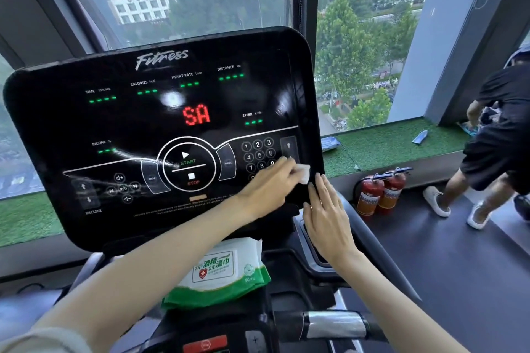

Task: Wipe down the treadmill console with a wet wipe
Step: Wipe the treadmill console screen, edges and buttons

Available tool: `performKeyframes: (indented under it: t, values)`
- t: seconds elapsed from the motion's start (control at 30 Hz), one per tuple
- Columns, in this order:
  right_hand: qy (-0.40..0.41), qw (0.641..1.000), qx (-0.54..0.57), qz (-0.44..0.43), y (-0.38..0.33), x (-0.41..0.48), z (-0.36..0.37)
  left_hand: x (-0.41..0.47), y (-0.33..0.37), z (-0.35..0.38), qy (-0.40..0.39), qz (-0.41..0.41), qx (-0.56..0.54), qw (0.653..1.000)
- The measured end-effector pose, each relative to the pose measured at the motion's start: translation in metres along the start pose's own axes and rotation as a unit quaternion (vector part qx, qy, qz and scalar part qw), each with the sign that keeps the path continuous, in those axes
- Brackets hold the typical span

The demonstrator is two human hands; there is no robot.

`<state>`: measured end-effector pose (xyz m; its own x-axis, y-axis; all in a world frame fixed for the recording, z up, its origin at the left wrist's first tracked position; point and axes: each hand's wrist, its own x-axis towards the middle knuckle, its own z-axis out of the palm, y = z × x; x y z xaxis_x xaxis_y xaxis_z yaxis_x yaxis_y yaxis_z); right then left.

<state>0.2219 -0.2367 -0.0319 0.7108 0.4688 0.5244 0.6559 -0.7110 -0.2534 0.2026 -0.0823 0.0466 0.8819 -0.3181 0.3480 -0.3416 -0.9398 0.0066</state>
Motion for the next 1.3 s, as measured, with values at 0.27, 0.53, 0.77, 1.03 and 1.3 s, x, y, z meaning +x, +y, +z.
performKeyframes:
  t: [0.27, 0.53, 0.77, 1.03, 1.3]
  values:
    - [0.031, 0.999, 0.004, 0.037, 0.005, -0.006, 0.002, 0.038, 0.002, -0.023, 0.183, -0.152, -0.021, 0.971]
    - [0.043, 0.999, 0.026, 0.016, 0.014, -0.006, 0.002, 0.003, 0.016, 0.015, 0.052, 0.0, 0.039, 0.998]
    - [0.036, 0.999, 0.032, -0.017, 0.024, -0.008, 0.001, -0.007, 0.027, 0.019, -0.013, 0.013, 0.06, 0.998]
    - [0.034, 0.999, 0.013, 0.01, 0.019, -0.008, -0.008, -0.003, 0.031, 0.008, 0.049, -0.137, 0.005, 0.989]
    - [-0.022, 0.997, -0.007, 0.08, -0.002, -0.008, -0.007, -0.011, 0.05, 0.019, 0.003, -0.114, -0.008, 0.993]
